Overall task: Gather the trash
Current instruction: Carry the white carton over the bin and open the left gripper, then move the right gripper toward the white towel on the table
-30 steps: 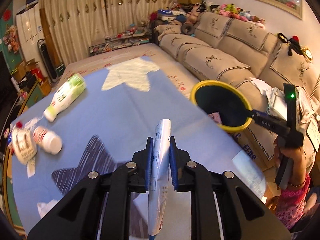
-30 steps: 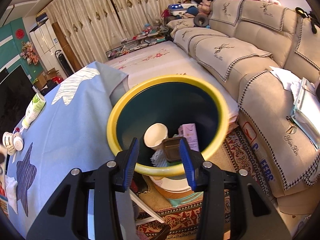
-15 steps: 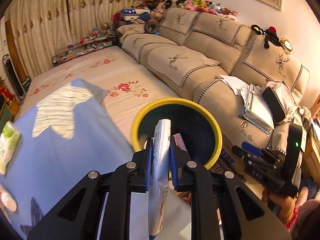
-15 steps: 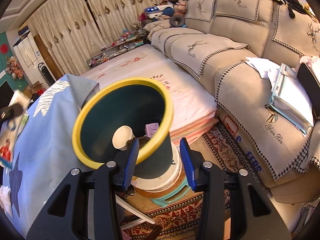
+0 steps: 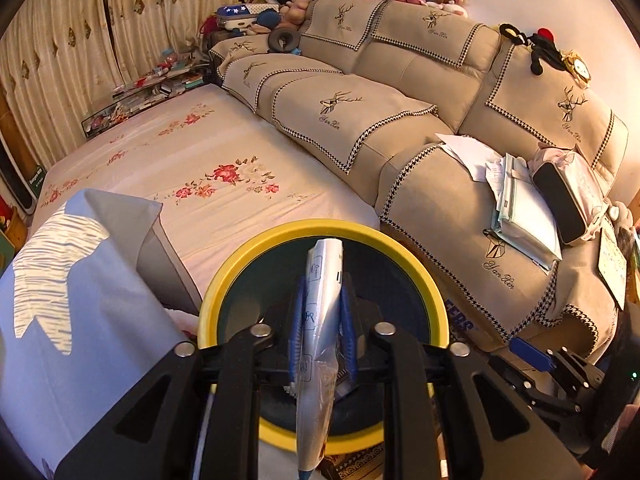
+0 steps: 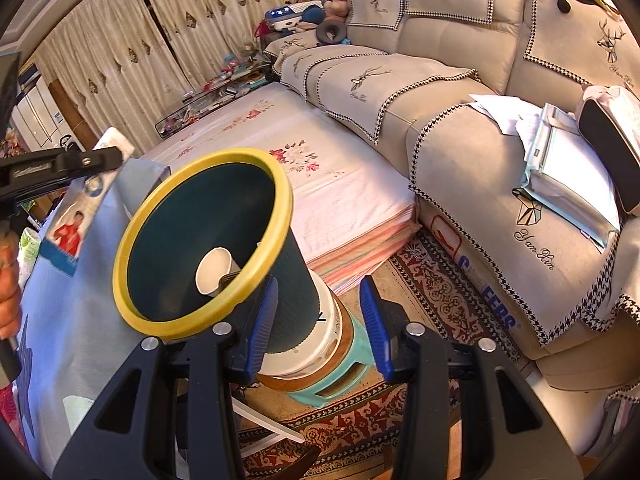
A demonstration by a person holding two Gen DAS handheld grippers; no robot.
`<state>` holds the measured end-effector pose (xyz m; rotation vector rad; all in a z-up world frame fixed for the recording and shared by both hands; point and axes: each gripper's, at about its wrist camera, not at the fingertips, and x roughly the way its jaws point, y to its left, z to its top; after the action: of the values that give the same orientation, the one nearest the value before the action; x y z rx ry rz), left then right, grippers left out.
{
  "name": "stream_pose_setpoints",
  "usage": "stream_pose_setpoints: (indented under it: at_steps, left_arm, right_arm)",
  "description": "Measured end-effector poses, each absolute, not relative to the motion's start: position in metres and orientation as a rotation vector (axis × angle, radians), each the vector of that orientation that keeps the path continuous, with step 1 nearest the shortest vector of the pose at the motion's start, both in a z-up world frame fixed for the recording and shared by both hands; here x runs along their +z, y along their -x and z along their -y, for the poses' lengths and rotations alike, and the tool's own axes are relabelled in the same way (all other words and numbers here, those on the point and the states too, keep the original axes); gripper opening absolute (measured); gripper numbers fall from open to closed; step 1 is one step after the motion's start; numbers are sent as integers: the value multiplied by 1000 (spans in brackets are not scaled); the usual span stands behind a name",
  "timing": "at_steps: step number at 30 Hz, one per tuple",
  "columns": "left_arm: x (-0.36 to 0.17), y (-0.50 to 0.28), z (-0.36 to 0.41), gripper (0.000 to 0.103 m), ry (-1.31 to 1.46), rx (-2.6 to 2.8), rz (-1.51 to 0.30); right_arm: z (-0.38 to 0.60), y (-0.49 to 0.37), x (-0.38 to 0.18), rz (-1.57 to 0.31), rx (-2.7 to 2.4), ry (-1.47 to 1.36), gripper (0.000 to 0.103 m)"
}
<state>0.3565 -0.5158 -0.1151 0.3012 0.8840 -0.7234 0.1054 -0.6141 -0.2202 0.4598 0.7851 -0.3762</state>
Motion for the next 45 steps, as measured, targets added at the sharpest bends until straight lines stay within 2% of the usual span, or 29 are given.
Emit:
stream_pose_setpoints:
  at_steps: [3, 4, 6, 7, 9, 11, 13, 18, 21, 34, 40, 45]
  left_arm:
    - [-123, -365, 528, 23, -314, -710, -885]
    - [-125, -367, 531, 26, -315, -706, -885]
    - [-129, -371, 535, 39, -317, -689, -877]
    - [-129, -373, 536, 52, -312, -678, -875]
    - [-126, -373, 532, 68, -294, -661, -863]
    - [-116, -365, 524, 70, -281, -649, -835]
    - [-101, -352, 512, 81, -273, -650, -794]
    - [-54, -303, 461, 94, -217, -630, -672]
    - [-29, -273, 421, 98, -162, -605, -610]
    - [23, -162, 223, 98, -111, -311, -444]
    - [23, -130, 109, 98, -40, -94, -434]
    - [23, -102, 19, 98, -1, 114, -404]
  right_arm:
    - [616, -104, -222, -788, -383, -466, 41]
    - [618, -103, -222, -790, -384, -468, 41]
    - [619, -103, -223, -791, -387, -473, 41]
    - [619, -102, -223, -791, -388, -474, 41]
    - [618, -102, -222, -792, -388, -476, 42]
    - [617, -101, -221, -789, -383, -474, 42]
    - [614, -101, -219, -786, -374, -471, 42]
    - [603, -98, -212, -770, -352, -459, 43]
    - [593, -97, -207, -761, -334, -446, 46]
    - [500, -115, -173, -753, -175, -317, 49]
    - [405, -136, -155, -767, 43, -219, 49]
    - [284, -147, -142, -801, 322, -93, 49]
